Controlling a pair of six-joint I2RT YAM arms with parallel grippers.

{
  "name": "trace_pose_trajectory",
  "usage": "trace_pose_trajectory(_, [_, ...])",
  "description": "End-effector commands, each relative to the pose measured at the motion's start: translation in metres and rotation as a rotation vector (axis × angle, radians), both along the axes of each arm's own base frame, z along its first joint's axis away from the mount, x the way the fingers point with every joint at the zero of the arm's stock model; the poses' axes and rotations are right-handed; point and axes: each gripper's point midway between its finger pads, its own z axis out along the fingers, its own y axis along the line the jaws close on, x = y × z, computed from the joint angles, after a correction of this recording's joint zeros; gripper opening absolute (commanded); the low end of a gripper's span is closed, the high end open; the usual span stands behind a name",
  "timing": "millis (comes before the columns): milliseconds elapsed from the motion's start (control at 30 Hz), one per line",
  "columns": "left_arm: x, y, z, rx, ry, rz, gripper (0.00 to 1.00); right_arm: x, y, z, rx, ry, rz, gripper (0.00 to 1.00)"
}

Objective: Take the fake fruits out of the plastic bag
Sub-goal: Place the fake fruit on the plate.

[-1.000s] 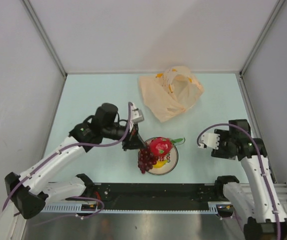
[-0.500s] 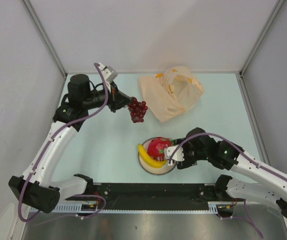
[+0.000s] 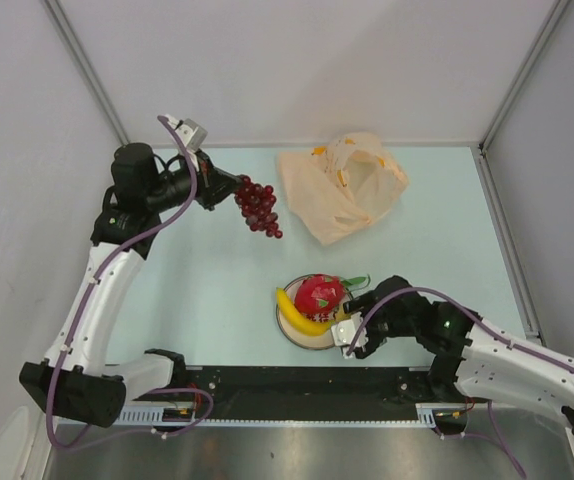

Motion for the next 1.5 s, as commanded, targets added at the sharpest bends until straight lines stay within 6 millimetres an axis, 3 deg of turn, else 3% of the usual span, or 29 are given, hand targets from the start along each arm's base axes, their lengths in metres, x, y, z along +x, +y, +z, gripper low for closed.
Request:
trace_pose_trajectory(0, [-0.001,0.011,0.014,-0.019,-0.06,0.035,0.0,-0.005,0.021,0.001,0.074,-0.047,0.093,0.55])
trace_pose_trajectory(133, [0.001,0.016,0.015,-0.021,-0.061,0.051,0.0,0.003,0.032,-0.011,0.082,-0.122,0.084,0.55])
trace_pose_trajectory(233, [0.004,0.02,0.016,-0.035,-0.051,0.069,0.0,0.004,0.034,-0.035,0.049,-0.193,0.094,0.58])
trace_pose_trajectory(333, [0.003,0.02,0.016,-0.039,-0.045,0.063,0.0,0.003,0.036,-0.044,0.044,-0.215,0.089,0.65])
trace_pose_trajectory(500, [-0.001,0.019,0.018,-0.042,-0.051,0.05,0.0,0.002,0.036,-0.041,0.063,-0.269,0.066,0.82])
trace_pose_trajectory(633, [-0.004,0.017,0.017,-0.048,-0.05,0.038,0.0,-0.004,0.035,-0.034,0.086,-0.278,0.075,0.91])
trace_pose_trajectory(733, [-0.007,0.014,0.016,-0.061,-0.037,0.013,0.0,-0.008,0.027,-0.021,0.101,-0.288,0.076,1.0])
trace_pose_trajectory(767, [-0.008,0.012,0.017,-0.069,-0.034,0.003,0.0,-0.008,0.027,-0.003,0.14,-0.305,0.072,1.0])
trace_pose_trajectory(833, [-0.014,0.006,0.017,-0.06,-0.04,-0.036,0.0,-0.011,0.014,-0.001,0.103,-0.303,0.072,1.0])
trace_pose_trajectory(933, [-0.031,-0.015,0.01,0.005,-0.064,-0.125,0.0,-0.004,-0.006,0.026,0.121,-0.337,-0.001,1.0])
trace_pose_trajectory(967, [-0.043,-0.031,0.008,0.019,-0.066,-0.185,0.0,0.002,-0.016,0.037,0.115,-0.361,-0.052,1.0])
trace_pose_trajectory(1100, [-0.065,-0.069,-0.004,0.064,-0.066,-0.331,0.0,0.02,-0.041,0.058,0.105,-0.386,-0.218,1.0])
trace_pose_trajectory(1233, [-0.075,-0.107,-0.011,0.068,-0.045,-0.439,0.0,0.034,-0.06,0.063,0.123,-0.335,-0.415,1.0])
trace_pose_trajectory(1333, [-0.086,-0.14,-0.015,0.059,-0.034,-0.531,0.0,0.059,-0.08,0.07,0.198,-0.3,-0.629,1.0])
trace_pose_trajectory(1367, [-0.087,-0.147,-0.017,0.06,-0.028,-0.541,0.0,0.076,-0.099,0.075,0.221,-0.304,-0.758,1.0])
trace_pose_trajectory(1467, [-0.092,-0.173,-0.029,0.071,0.005,-0.606,0.0,0.092,-0.119,0.074,0.22,-0.222,-0.918,1.0])
